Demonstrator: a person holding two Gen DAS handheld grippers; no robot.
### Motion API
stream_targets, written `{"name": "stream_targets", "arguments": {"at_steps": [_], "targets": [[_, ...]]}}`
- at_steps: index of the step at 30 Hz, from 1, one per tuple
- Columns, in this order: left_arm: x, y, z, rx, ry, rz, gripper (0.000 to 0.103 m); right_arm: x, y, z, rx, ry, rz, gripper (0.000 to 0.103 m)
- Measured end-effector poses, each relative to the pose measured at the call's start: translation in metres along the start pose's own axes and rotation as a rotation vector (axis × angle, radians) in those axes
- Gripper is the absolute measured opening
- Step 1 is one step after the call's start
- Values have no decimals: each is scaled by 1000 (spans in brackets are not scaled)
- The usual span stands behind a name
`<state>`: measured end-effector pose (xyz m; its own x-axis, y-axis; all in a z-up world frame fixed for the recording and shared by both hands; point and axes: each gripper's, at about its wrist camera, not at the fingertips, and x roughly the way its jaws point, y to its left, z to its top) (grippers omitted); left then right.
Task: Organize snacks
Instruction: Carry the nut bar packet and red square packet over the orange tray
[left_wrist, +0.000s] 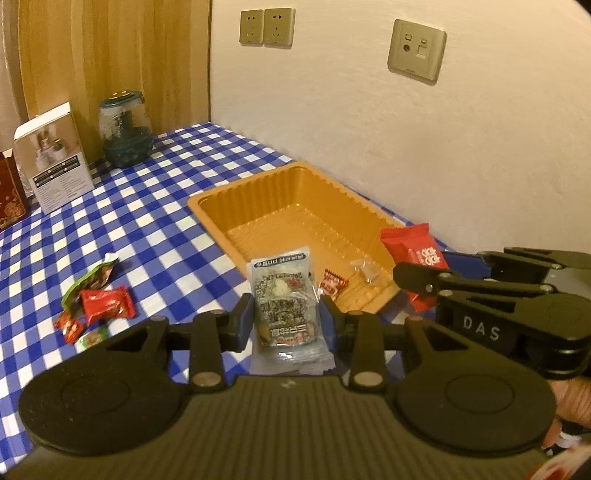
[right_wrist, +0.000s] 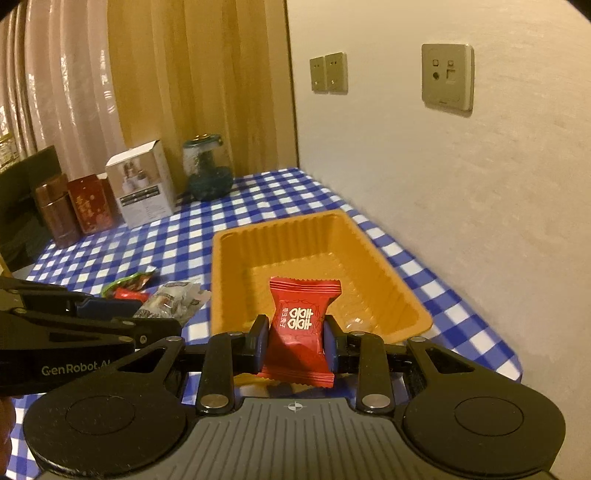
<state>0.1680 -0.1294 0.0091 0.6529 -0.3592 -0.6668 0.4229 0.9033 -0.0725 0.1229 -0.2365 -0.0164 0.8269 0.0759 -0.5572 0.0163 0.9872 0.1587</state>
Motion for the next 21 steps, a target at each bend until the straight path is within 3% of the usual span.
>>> {"name": "stream_targets", "arguments": {"at_steps": [21], "targets": [[75, -3, 46, -78, 6, 18, 34, 67, -43, 35, -65, 11, -3, 31]]}}
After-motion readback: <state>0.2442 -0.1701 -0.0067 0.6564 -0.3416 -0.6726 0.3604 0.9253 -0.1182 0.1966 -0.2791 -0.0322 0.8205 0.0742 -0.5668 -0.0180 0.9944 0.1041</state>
